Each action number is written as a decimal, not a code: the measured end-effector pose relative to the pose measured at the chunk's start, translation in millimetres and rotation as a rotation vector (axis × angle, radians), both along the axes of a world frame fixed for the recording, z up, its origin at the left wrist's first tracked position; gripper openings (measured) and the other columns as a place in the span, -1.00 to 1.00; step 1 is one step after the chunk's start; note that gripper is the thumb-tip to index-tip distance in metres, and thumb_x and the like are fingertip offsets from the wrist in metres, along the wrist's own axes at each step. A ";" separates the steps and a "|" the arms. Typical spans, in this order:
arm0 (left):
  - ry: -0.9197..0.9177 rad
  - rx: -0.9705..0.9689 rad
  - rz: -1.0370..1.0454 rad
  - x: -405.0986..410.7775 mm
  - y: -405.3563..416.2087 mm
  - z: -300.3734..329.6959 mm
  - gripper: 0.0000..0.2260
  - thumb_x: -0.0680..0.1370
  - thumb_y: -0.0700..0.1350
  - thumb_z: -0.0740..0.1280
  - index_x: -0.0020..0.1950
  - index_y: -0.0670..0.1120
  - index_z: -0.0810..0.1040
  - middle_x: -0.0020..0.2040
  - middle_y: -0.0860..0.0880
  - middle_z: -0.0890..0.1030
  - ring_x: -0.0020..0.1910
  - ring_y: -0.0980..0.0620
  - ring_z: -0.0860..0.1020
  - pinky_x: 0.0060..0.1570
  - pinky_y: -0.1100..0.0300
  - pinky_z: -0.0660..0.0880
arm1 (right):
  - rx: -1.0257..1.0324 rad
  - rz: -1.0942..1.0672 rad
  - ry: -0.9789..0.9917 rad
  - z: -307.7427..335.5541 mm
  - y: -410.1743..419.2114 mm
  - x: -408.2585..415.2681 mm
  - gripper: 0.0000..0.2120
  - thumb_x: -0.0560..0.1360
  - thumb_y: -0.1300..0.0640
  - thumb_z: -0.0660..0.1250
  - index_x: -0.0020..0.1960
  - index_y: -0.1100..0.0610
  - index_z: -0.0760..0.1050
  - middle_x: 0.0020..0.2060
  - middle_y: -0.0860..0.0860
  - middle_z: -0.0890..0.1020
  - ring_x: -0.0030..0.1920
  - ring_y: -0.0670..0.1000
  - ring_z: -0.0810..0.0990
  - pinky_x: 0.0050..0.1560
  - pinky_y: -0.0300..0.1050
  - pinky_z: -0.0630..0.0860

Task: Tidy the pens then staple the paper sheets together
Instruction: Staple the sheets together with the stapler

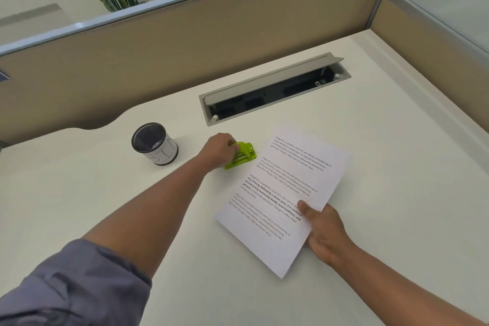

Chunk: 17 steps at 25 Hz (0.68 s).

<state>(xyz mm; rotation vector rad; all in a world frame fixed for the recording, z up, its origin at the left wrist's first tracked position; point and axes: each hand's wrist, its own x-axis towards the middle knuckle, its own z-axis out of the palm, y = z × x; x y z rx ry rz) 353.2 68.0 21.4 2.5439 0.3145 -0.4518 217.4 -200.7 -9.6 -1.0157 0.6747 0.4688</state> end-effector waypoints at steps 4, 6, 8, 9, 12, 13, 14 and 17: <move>0.018 -0.113 0.131 -7.0 6.1 1.3 -0.85 0.60 -0.04 0.37 -0.11 -0.09 0.58 -0.13 -0.05 0.57 -0.17 -0.03 0.51 -0.27 0.17 0.37 | -0.016 0.029 -0.016 -0.5 -1.6 3.3 -0.77 0.58 0.32 0.35 0.19 0.14 0.60 0.06 0.07 0.75 0.05 0.13 0.73 0.10 0.24 0.62; 0.013 -0.195 0.234 -20.0 9.2 4.7 -0.80 0.58 -0.07 0.39 -0.21 -0.11 0.54 -0.24 -0.05 0.53 -0.27 -0.04 0.46 -0.28 0.18 0.36 | -0.017 0.066 -0.039 2.6 -5.0 1.8 -0.77 0.58 0.33 0.34 0.19 0.15 0.60 0.08 0.08 0.74 0.06 0.12 0.73 0.04 0.16 0.64; 0.012 -0.267 0.328 -40.0 11.7 8.1 -0.80 0.56 -0.09 0.40 -0.23 -0.13 0.53 -0.29 -0.09 0.50 -0.29 -0.07 0.41 -0.25 0.14 0.34 | -0.024 0.112 -0.059 6.2 -10.1 -1.7 -0.76 0.58 0.34 0.34 0.20 0.16 0.60 0.09 0.08 0.74 0.06 0.11 0.73 -0.02 0.06 0.65; 0.008 -0.300 0.372 -52.1 12.9 9.7 -0.81 0.55 -0.10 0.41 -0.22 -0.14 0.55 -0.29 -0.10 0.50 -0.29 -0.07 0.40 -0.24 0.13 0.34 | -0.028 0.140 -0.065 8.3 -13.1 -3.9 -0.76 0.58 0.34 0.33 0.20 0.16 0.60 0.08 0.08 0.74 0.06 0.11 0.73 -0.05 0.03 0.66; -0.006 -0.392 0.479 -94.8 13.7 13.7 -0.82 0.52 -0.11 0.45 -0.22 -0.16 0.56 -0.30 -0.12 0.49 -0.29 -0.05 0.41 -0.23 0.11 0.37 | -0.036 0.246 -0.066 16.3 -22.8 -10.9 -0.75 0.58 0.34 0.33 0.22 0.17 0.60 0.10 0.09 0.73 0.07 0.14 0.73 -0.03 0.05 0.65; -0.006 -0.415 0.511 -109.4 12.9 13.9 -0.81 0.52 -0.11 0.45 -0.23 -0.16 0.55 -0.31 -0.11 0.50 -0.30 -0.06 0.42 -0.23 0.10 0.39 | -0.037 0.287 -0.065 18.5 -26.5 -12.3 -0.75 0.58 0.35 0.33 0.22 0.18 0.60 0.11 0.11 0.73 0.08 0.15 0.72 0.01 0.07 0.63; -0.005 -0.434 0.541 -124.6 11.7 13.1 -0.80 0.52 -0.12 0.46 -0.24 -0.15 0.53 -0.31 -0.11 0.50 -0.29 -0.07 0.43 -0.22 0.09 0.41 | -0.040 0.329 -0.064 20.8 -30.0 -13.8 -0.74 0.57 0.36 0.33 0.23 0.19 0.60 0.12 0.12 0.72 0.09 0.17 0.72 0.04 0.09 0.62; 0.003 -0.489 0.624 -169.6 5.6 7.1 -0.80 0.53 -0.14 0.45 -0.23 -0.15 0.51 -0.28 -0.15 0.50 -0.26 -0.08 0.47 -0.20 0.06 0.47 | -0.052 0.445 -0.063 25.9 -39.8 -17.1 -0.72 0.56 0.38 0.33 0.25 0.22 0.58 0.14 0.16 0.71 0.11 0.21 0.71 0.08 0.13 0.61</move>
